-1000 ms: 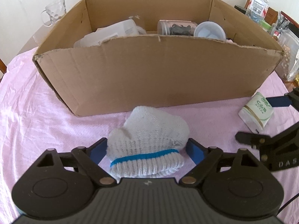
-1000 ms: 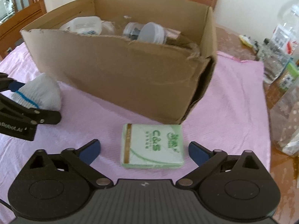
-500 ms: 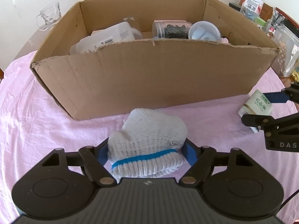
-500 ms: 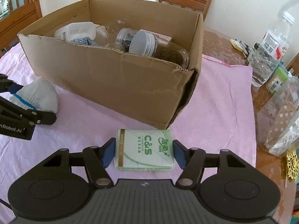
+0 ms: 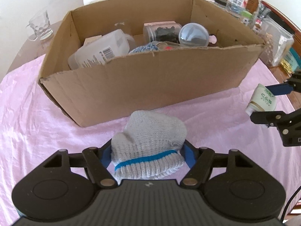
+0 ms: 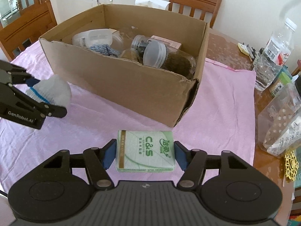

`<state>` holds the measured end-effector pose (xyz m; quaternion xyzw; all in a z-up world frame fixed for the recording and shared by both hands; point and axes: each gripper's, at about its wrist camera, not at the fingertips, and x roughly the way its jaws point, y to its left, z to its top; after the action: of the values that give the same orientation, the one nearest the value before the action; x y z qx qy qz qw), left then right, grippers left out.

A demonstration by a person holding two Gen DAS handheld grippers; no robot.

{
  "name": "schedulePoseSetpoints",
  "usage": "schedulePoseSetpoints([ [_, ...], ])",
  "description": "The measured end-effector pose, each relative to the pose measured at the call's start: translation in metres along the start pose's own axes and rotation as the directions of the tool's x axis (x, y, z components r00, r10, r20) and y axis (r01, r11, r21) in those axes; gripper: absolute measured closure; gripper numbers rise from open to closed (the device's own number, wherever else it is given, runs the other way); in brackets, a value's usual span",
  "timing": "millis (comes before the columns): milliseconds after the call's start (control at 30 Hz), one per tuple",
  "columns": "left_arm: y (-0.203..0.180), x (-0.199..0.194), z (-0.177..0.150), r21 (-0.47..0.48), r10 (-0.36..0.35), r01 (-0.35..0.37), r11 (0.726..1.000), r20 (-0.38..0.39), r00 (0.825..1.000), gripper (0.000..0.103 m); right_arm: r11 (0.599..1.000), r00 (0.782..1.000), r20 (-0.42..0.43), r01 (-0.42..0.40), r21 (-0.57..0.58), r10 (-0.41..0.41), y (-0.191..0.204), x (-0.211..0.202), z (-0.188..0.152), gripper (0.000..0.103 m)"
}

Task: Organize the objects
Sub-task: 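Carry the tissue pack and sock over the box and open both tools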

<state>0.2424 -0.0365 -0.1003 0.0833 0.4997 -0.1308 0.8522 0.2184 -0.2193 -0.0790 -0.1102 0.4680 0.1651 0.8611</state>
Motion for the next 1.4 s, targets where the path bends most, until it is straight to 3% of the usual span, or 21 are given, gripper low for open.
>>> schedulePoseSetpoints([
  [600,0.016,-0.092,-0.01,0.154,-0.148,0.136,0.979,0.064,0.987,0.032,0.999,1.0,-0.009,-0.005,-0.048,0.005,0.027,-0.053,0.02,0.034],
  [767,0.022,-0.109,-0.003,0.141,-0.162,0.151,0.978,0.073,0.984,0.032,0.997,1.0,0.019,-0.005,-0.081,0.006,0.031,-0.064,0.037,0.034],
  [900,0.029,-0.117,0.006,0.107,-0.156,0.146,0.984,0.093,0.983,0.032,0.992,0.998,0.06,-0.01,-0.126,0.017,0.03,-0.071,0.057,0.034],
  [1233,0.039,-0.129,0.052,0.034,-0.06,0.055,0.998,0.163,0.985,0.031,0.985,0.986,0.158,-0.027,-0.173,0.055,0.007,-0.064,0.11,0.033],
  [1333,0.041,-0.124,0.07,0.023,-0.039,0.036,0.999,0.174,0.984,0.031,0.985,0.983,0.177,-0.02,-0.173,0.052,0.001,-0.057,0.119,0.014],
  [1367,0.04,-0.122,0.074,0.023,-0.032,0.028,0.999,0.178,0.983,0.031,0.985,0.98,0.193,-0.01,-0.17,0.043,0.0,-0.056,0.12,0.001],
  [1400,0.04,-0.12,0.08,0.024,-0.026,0.022,0.999,0.182,0.983,0.031,0.986,0.978,0.205,-0.004,-0.167,0.039,-0.001,-0.056,0.12,0.0],
])
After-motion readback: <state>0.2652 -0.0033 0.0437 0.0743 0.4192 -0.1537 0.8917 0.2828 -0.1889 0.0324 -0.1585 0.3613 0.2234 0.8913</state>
